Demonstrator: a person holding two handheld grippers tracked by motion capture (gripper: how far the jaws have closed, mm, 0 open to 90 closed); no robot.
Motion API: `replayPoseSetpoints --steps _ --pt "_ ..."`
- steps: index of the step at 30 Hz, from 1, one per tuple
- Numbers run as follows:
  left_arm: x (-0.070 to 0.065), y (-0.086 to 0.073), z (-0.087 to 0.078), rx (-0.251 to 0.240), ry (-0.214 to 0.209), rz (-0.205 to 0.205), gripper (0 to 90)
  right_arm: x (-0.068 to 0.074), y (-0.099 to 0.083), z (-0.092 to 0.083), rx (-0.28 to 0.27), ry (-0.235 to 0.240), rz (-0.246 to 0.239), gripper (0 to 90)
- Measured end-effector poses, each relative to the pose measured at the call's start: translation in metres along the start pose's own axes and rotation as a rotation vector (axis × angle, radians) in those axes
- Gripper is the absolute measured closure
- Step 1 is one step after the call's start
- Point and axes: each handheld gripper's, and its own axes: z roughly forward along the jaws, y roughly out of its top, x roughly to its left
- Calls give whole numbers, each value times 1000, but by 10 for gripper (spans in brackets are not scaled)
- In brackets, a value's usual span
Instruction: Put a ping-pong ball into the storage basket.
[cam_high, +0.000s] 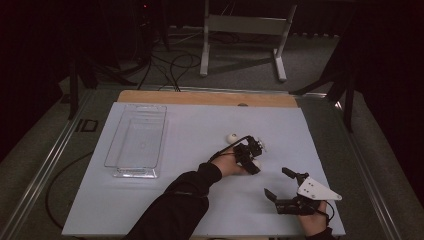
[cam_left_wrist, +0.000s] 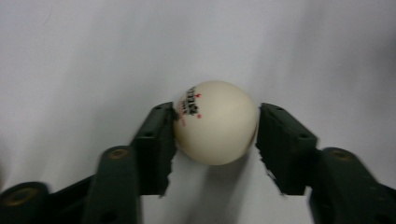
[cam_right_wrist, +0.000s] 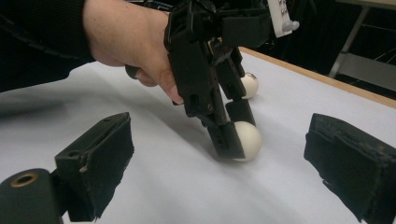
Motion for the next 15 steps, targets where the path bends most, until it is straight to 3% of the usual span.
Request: replayPoseSetpoints --steps 15 --pt "-5 0 -13 35 -25 43 519 0 0 0 1 0 0 82"
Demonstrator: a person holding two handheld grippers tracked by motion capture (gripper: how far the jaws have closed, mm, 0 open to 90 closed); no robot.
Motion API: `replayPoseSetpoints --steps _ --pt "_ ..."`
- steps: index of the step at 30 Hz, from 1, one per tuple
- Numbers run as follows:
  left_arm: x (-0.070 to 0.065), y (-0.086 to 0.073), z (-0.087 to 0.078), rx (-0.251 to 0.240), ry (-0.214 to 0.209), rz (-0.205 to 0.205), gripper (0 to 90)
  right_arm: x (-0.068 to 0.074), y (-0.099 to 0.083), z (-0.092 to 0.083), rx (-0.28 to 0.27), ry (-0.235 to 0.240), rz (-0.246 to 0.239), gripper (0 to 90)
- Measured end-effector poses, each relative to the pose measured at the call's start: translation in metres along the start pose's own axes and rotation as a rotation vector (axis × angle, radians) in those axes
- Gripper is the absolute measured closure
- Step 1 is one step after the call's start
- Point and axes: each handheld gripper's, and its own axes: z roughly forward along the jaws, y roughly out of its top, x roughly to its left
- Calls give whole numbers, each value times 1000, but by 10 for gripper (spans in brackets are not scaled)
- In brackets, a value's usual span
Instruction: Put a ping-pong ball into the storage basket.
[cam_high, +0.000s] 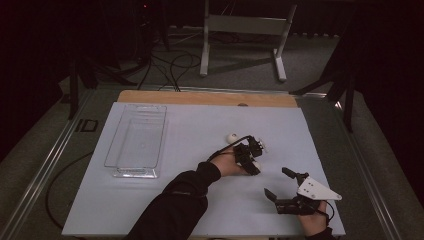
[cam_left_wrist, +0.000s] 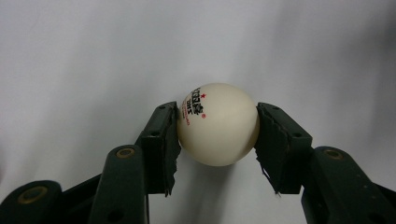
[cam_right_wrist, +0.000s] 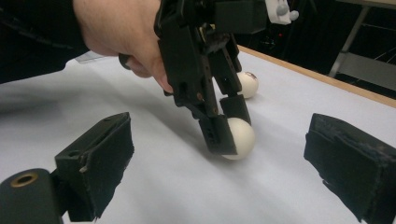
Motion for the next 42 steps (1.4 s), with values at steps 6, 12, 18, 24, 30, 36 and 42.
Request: replayPoseSetpoints --steps 6,12,18,24,30,36,42 --pt "0 -4 -11 22 -6 16 520 0 0 1 3 -2 0 82" --pt "-2 -9 -23 43 -19 29 520 0 0 1 5 -2 -1 82" --pt "-4 -15 -38 44 -12 34 521 1 -1 2 9 0 -1 82" --pt "-5 -22 -53 59 -20 43 521 1 -1 2 10 1 3 82" --pt "-4 -29 -66 76 -25 59 520 1 -2 3 16 3 2 82" --pt "-4 -38 -79 71 -21 67 521 1 -2 5 21 3 2 82" --pt "-1 -46 -91 75 -20 65 520 0 -3 6 24 6 9 82"
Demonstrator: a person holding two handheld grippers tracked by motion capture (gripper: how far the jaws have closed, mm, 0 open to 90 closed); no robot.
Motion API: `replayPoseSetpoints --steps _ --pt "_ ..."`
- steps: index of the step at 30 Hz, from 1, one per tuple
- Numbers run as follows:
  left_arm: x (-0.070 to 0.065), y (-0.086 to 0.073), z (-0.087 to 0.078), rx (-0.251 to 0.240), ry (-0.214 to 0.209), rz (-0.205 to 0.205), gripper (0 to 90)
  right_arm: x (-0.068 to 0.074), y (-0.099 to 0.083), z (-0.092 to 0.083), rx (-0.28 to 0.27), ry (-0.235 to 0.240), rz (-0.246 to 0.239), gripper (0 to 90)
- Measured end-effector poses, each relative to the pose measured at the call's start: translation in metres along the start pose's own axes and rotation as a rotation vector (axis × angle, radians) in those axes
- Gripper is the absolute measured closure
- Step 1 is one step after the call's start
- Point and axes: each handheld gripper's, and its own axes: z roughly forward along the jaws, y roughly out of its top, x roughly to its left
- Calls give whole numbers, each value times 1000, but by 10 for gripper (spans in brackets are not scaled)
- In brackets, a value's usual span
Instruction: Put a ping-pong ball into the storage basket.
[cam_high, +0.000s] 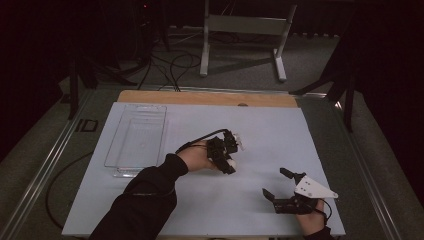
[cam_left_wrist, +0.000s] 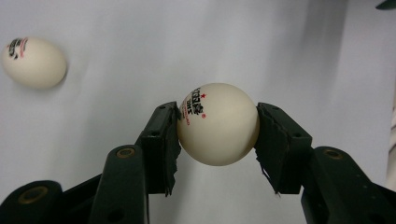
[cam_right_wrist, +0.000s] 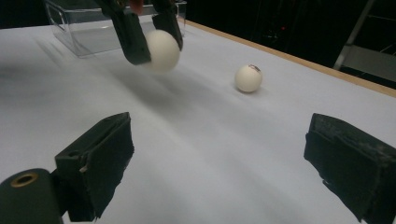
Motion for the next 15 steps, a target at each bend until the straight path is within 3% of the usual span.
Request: replayPoseSetpoints --steps 15 --pt "3 -25 -31 7 6 -16 520 0 0 1 4 3 2 82"
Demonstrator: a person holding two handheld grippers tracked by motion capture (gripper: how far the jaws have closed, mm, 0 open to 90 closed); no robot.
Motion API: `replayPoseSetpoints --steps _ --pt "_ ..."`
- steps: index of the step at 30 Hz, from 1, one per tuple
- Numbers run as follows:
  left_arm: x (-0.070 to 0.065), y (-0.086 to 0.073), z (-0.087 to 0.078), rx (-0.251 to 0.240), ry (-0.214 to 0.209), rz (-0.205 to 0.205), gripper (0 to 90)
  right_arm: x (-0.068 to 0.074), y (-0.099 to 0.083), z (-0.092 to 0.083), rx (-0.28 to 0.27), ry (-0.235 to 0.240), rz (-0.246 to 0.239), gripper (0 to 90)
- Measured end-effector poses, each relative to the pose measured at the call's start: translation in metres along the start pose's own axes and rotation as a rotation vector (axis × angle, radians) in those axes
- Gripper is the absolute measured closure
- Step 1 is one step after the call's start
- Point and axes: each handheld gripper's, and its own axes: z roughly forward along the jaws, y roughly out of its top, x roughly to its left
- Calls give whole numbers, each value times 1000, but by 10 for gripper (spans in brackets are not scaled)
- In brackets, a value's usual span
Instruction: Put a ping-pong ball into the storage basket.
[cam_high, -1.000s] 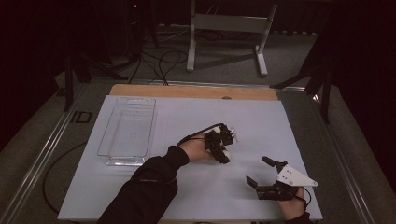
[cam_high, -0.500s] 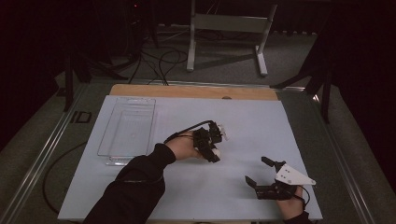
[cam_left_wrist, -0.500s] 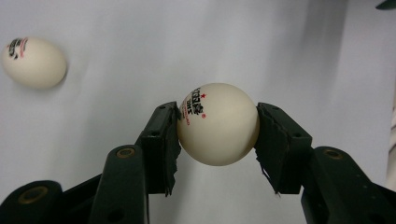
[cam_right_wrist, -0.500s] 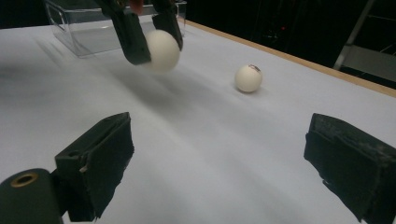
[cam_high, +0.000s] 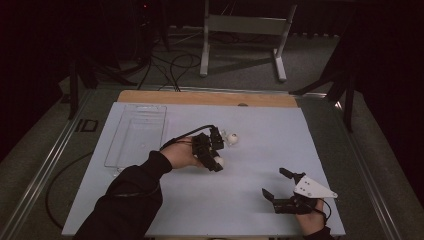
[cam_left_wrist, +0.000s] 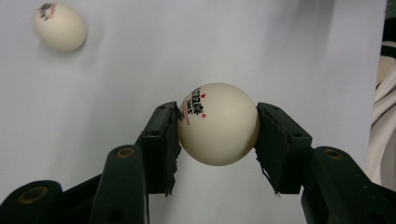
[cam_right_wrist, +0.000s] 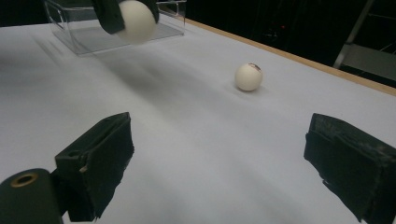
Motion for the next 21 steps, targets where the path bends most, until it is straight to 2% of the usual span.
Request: replayPoseSetpoints --steps 10,21 --pt "6 -19 -23 -1 16 -31 521 1 0 1 4 0 -6 82" --pt "12 -34 -40 -13 32 -65 521 1 1 0 2 -1 -10 82"
